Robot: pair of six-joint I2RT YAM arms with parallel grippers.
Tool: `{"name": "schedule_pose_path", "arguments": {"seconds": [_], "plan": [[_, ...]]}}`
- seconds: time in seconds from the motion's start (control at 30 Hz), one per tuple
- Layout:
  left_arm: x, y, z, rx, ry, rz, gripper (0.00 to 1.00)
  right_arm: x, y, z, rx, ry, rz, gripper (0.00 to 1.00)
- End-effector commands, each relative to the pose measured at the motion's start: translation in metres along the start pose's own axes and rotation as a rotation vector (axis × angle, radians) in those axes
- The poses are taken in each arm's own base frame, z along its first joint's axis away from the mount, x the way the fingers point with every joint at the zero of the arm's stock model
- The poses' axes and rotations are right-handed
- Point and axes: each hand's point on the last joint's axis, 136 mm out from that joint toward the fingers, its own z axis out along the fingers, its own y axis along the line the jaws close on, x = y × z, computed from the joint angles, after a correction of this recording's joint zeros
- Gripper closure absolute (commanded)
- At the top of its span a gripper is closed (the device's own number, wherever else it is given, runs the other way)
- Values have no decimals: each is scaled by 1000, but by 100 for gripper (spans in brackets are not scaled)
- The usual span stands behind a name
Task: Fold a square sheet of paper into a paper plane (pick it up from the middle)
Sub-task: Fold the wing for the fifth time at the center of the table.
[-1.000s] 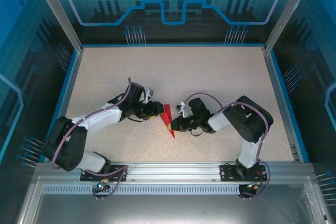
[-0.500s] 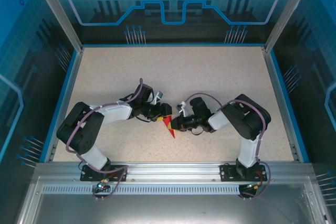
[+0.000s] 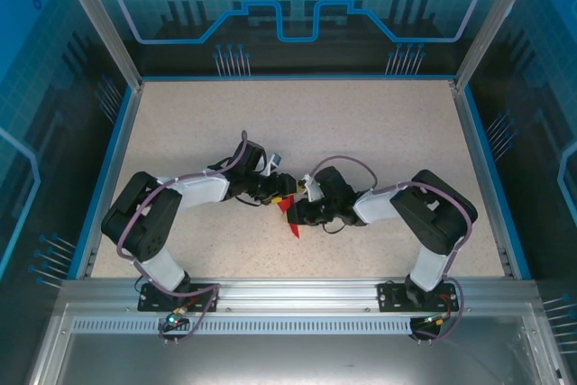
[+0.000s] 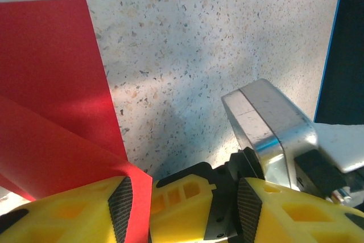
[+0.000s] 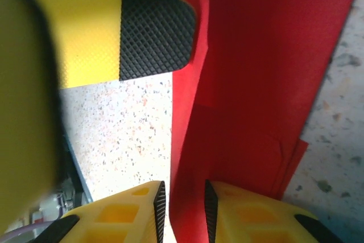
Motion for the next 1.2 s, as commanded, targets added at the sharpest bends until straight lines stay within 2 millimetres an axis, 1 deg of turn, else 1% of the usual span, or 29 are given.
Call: {"name": "schedule_pose_path", "arguments": {"seconds": [0.0,0.07,0.1,0.2,0.37,0.53,0.63,0.8,0.9,1.03,1.17], "plan": [[-6,3,2,-32,-13,-8,45,-1,-2,-3,106,-33,-124,71],[-6,4,2,-38,-14,-14,46,-3,3,-5,123,-58,-158,69],[-7,4,2,-39,-16,-15,46,1,1,-6,144,-52,-163,68],[-6,7,2,-50,-17,-22,46,1,4,-9,189,-79,-216,65],[-8,7,2,-52,-24,-37,49,3,11,-9,262,-98,-322,64],[-11,9,2,-54,-31,-61,50,3,7,-12,350,-124,-389,64],[-12,8,3,-47,-31,-64,51,4,5,-10,372,-121,-416,67],[-12,6,3,-37,-29,-62,51,4,2,-9,410,-123,-421,78],[-13,5,2,-34,-30,-64,51,3,2,-9,408,-129,-412,86],[-14,0,-1,-21,-32,-54,51,5,4,-7,348,-122,-378,94],[-17,-10,-8,-1,-46,-30,47,5,3,-6,241,-121,-298,96]]}}
